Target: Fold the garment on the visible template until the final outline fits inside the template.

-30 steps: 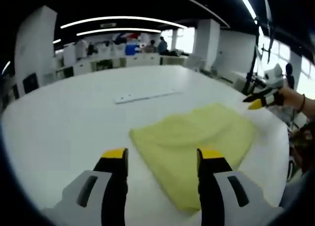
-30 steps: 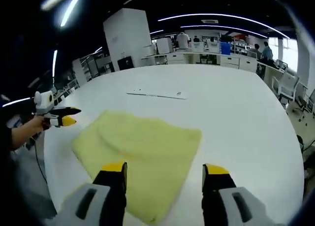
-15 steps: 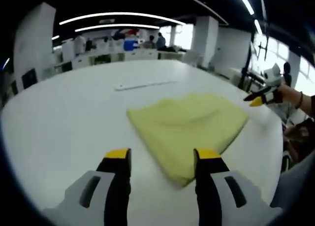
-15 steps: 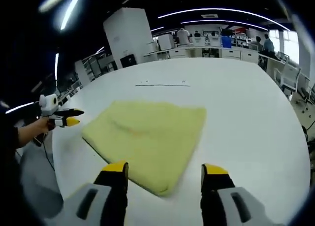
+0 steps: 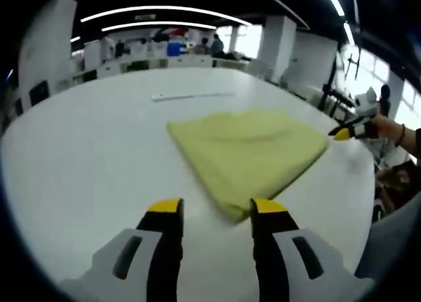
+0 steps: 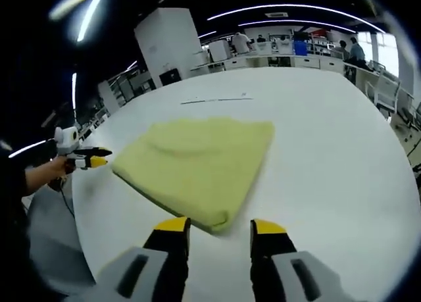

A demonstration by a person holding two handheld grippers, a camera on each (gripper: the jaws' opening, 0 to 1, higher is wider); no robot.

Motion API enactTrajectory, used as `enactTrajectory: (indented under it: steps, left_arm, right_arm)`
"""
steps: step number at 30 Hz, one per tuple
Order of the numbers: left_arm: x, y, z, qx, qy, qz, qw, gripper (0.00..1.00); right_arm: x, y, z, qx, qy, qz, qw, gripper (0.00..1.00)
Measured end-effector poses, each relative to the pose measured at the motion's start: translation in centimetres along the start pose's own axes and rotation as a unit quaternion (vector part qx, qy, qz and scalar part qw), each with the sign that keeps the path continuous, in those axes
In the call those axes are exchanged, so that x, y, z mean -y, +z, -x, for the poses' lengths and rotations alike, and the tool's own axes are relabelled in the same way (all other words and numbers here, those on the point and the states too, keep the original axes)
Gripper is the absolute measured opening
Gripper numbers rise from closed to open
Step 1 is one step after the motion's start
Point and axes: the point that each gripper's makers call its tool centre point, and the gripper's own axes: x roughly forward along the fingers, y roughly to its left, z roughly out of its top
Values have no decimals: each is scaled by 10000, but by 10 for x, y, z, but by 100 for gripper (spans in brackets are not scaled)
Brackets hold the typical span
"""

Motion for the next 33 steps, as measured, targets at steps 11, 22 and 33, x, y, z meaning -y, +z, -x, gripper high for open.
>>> enactTrajectory:
  steps: [11, 22, 33]
  left_arm:
    - [8, -10, -4, -8, -146, 312, 9994, 26]
    - [17, -14, -14, -108, -297, 297, 9991, 13]
    - [16, -18, -16, -179, -296, 226, 9991, 11]
  right_arm:
    - [1, -8, -6, 40, -39, -155, 9999, 17]
    - [-2, -8, -11, 153, 28, -291, 9995, 5]
    - [0, -11, -14, 175, -14, -455, 9988, 0]
